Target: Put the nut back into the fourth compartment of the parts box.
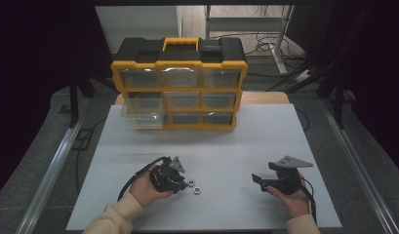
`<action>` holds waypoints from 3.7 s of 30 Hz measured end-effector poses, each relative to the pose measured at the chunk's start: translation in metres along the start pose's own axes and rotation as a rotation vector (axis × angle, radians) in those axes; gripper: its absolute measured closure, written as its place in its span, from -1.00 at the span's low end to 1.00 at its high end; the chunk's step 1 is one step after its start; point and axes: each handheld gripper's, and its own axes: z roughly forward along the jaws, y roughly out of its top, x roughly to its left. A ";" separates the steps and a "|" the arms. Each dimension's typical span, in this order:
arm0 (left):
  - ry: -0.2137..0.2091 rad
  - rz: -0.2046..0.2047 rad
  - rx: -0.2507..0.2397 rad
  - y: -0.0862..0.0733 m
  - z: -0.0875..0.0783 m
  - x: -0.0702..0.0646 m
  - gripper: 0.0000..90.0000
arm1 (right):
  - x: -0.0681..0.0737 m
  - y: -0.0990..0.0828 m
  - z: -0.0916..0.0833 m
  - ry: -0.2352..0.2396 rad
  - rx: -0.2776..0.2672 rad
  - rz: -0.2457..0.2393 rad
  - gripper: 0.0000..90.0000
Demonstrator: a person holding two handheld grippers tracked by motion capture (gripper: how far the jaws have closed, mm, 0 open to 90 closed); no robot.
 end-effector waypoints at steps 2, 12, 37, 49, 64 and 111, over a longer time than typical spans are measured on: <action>0.005 -0.005 -0.008 0.000 -0.005 0.002 0.55 | 0.000 0.000 0.000 -0.001 0.000 0.001 -0.63; 0.034 -0.045 -0.080 -0.002 -0.038 0.017 0.55 | 0.000 0.000 0.000 0.001 0.000 0.001 -0.63; 0.059 -0.077 -0.138 -0.001 -0.073 0.033 0.55 | 0.000 0.000 0.001 0.002 0.004 0.003 -0.63; 0.083 -0.093 -0.154 -0.001 -0.086 0.041 0.55 | 0.000 0.000 0.001 -0.001 0.004 0.000 -0.63; 0.104 -0.103 -0.174 0.003 -0.103 0.049 0.55 | 0.000 0.000 0.001 0.000 0.004 -0.001 -0.63; 0.140 -0.131 -0.190 0.010 -0.132 0.072 0.55 | 0.001 0.000 0.002 -0.001 0.012 -0.007 -0.63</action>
